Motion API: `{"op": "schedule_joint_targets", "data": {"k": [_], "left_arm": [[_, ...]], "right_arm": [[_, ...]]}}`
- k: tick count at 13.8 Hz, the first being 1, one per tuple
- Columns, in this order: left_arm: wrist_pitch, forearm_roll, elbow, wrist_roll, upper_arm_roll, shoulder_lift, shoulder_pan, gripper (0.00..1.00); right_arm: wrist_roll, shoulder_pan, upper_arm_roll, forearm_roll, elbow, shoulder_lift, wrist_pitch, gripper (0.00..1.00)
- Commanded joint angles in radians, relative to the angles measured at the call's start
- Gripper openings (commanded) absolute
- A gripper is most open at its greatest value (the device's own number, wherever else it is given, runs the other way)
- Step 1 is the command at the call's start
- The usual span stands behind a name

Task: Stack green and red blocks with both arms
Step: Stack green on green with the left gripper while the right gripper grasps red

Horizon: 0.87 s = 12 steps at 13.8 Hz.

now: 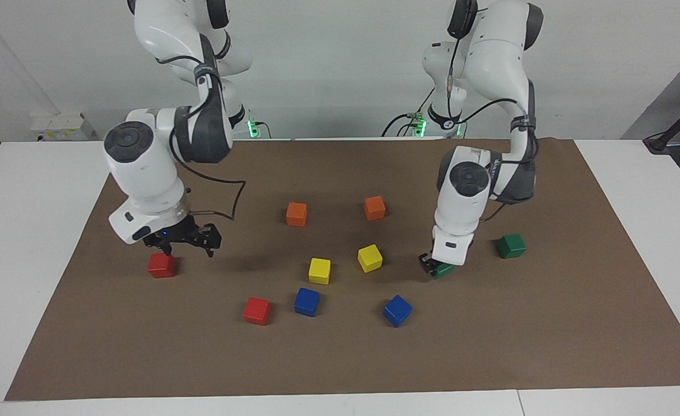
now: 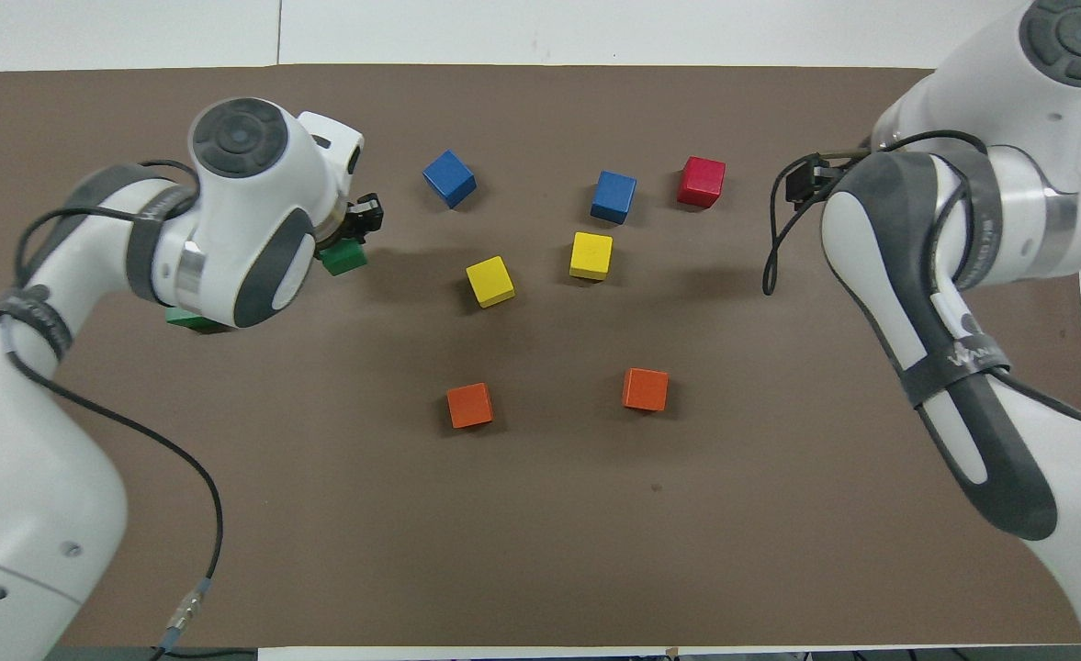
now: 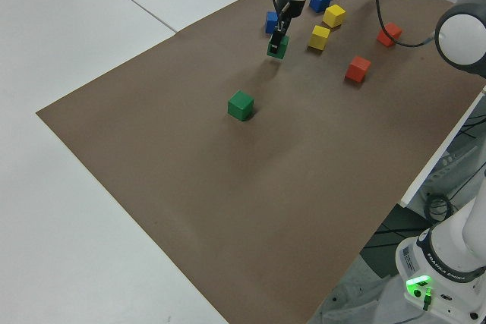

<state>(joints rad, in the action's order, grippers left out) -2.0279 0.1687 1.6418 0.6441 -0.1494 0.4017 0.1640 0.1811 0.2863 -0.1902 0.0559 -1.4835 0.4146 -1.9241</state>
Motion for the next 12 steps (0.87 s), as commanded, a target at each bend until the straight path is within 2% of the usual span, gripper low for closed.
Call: {"op": "schedule_joint_targets", "data": {"k": [1,3,8,12], "left_arm": [[0.098,-0.060,0.067,-0.321,-0.001,-0.130,-0.144,0.00],[0.078,-0.061,0.079,-0.491,-0.002,-0.130,-0.208,0.00],[-0.047,-0.061,0.188,-0.662,-0.004,-0.144,-0.311,0.00],[-0.075,-0.098,0.217,-0.675,-0.004,-0.144,-0.317,0.00]], "right_arm": [[0.113,-0.004,0.040,0.038,0.220,0.175,0.004,1.00],[0.141,0.016,0.061,0.022,0.281,0.251,-0.013,1.00],[0.158,0.040,0.061,0.022,0.285,0.326,-0.130,1.00],[0.179,0.033,0.060,0.010,0.285,0.372,-0.194,1.00]]}}
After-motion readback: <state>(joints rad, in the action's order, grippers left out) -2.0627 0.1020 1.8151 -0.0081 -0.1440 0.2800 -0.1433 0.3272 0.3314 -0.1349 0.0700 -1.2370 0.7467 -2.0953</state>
